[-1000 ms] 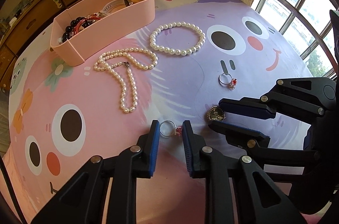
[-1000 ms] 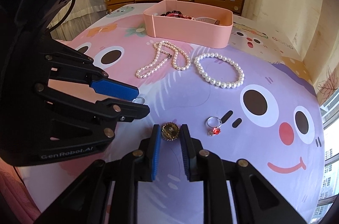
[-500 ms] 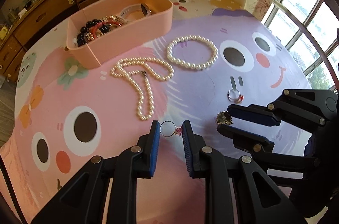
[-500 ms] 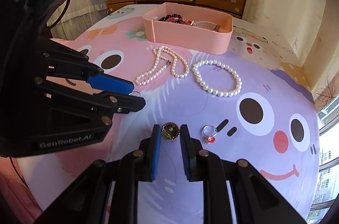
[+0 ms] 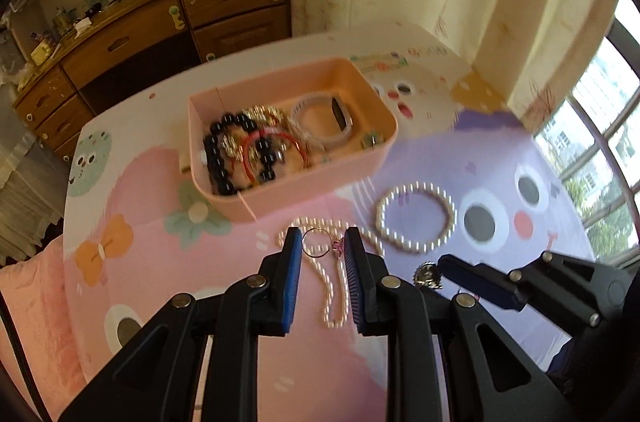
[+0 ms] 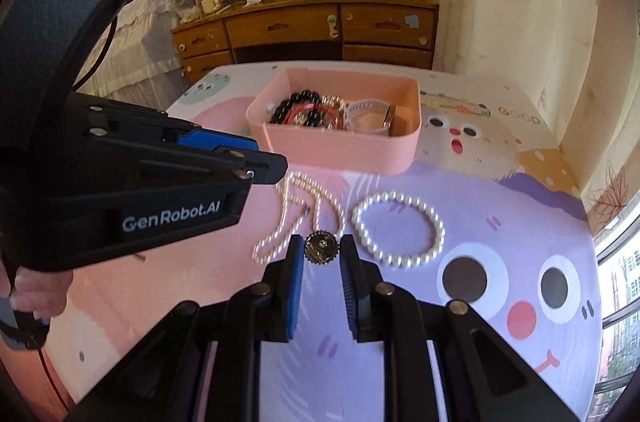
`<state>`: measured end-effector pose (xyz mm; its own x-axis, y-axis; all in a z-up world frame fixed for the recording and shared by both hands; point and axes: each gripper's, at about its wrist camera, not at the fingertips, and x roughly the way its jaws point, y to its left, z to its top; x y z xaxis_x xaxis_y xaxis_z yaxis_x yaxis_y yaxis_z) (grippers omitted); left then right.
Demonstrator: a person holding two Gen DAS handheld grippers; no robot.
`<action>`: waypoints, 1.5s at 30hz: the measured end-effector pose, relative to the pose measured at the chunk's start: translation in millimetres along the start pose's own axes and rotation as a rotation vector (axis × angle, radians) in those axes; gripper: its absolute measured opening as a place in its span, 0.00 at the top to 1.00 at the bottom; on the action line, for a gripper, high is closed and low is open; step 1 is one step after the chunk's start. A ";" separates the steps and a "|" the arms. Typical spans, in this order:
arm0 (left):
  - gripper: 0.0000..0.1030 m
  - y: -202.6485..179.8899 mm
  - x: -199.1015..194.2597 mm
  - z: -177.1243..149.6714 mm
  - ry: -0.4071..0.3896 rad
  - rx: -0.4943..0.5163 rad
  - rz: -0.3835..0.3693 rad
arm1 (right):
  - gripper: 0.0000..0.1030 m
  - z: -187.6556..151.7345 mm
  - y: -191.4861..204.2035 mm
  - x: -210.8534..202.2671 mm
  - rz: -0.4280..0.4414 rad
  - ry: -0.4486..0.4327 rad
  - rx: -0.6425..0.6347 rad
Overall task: Organize jewelry
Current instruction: 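Carry the ring with left tool while right carries gold pendant, opening both over pink box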
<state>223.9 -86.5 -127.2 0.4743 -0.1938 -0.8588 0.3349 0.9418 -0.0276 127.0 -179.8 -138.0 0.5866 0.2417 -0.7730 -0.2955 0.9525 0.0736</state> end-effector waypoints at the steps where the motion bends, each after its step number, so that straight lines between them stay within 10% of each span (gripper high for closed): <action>1: 0.81 1.9 -1.8 5.6 -0.018 -0.009 0.001 | 0.82 6.5 -0.8 1.3 -0.009 -0.017 0.005; 26: 0.81 55.6 5.4 69.4 -0.151 -0.152 0.058 | 0.82 94.6 -27.3 25.7 -0.112 -0.155 0.047; 30: 0.45 61.1 8.4 69.4 -0.134 -0.164 0.069 | 0.82 93.7 -28.7 30.5 -0.142 -0.142 0.083; 45: 0.43 71.8 5.7 43.8 -0.088 -0.166 0.064 | 0.82 61.4 -41.8 21.0 -0.156 -0.071 0.275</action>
<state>286.4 -32.0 -111.7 0.5621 -0.1481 -0.8137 0.1663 0.9840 -0.0642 198.0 -203.1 -118.6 0.6627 0.0917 -0.7432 0.0114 0.9911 0.1325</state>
